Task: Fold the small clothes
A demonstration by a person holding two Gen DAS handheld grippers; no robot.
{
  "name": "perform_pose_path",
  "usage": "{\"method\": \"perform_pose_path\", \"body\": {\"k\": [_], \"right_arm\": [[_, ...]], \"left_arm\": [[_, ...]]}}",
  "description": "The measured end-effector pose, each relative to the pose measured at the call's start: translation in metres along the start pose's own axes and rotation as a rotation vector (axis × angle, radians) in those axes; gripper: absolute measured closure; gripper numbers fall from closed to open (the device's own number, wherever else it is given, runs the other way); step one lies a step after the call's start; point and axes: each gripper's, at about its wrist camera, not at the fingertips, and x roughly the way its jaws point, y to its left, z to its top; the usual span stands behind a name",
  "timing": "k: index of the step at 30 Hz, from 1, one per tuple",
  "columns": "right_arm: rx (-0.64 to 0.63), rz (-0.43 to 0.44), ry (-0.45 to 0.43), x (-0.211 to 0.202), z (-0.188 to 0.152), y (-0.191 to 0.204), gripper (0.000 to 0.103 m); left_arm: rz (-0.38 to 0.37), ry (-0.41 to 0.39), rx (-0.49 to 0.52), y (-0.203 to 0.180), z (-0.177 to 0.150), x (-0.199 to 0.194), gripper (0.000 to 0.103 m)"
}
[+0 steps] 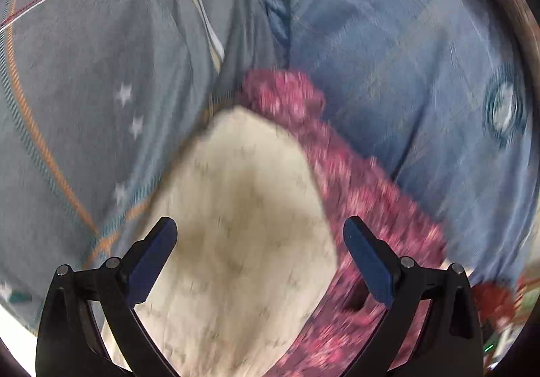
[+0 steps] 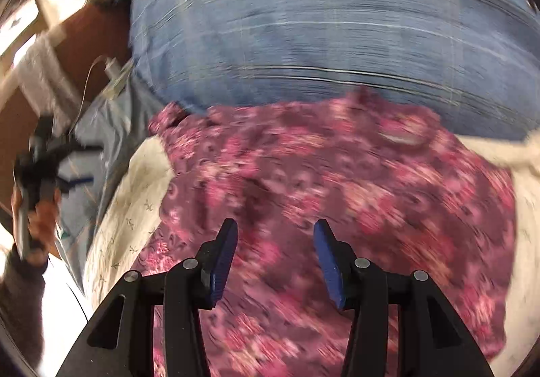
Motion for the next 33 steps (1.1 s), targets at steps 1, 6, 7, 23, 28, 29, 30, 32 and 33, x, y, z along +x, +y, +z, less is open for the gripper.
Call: {"method": "perform_pose_path", "body": {"k": [1,6,7,23,28,29,30,32,33], "right_arm": [[-0.019,-0.01,0.013,0.012,0.006,0.009,0.055],[0.004,0.058,0.034,0.033,0.002,0.024,0.055],[0.011,0.074,0.042,0.035,-0.004,0.024,0.055],[0.099,0.138,0.029,0.019,-0.043,-0.018,0.055],[0.153,0.133,-0.042,-0.021,-0.054,-0.031,0.055],[0.169,0.129,-0.06,-0.031,-0.058,-0.035,0.055],[0.181,0.126,-0.075,-0.04,-0.061,-0.039,0.055],[0.21,0.11,-0.101,-0.058,-0.072,-0.05,0.055],[0.227,0.104,-0.108,-0.067,-0.079,-0.057,0.055]], "left_arm": [[-0.017,0.004,-0.028,0.001,0.013,0.004,0.003],[0.027,0.026,-0.05,-0.017,0.068,0.05,0.003],[0.066,0.034,-0.04,-0.021,0.077,0.064,0.003],[0.018,-0.046,0.01,-0.054,0.088,0.086,0.089],[-0.171,-0.139,0.162,-0.13,0.033,-0.027,0.089],[-0.194,-0.141,0.189,-0.144,0.022,-0.037,0.089],[-0.225,-0.141,0.228,-0.161,0.005,-0.049,0.089],[-0.275,-0.113,0.308,-0.206,-0.026,-0.053,0.089],[-0.298,-0.087,0.345,-0.226,-0.046,-0.05,0.088]]}}
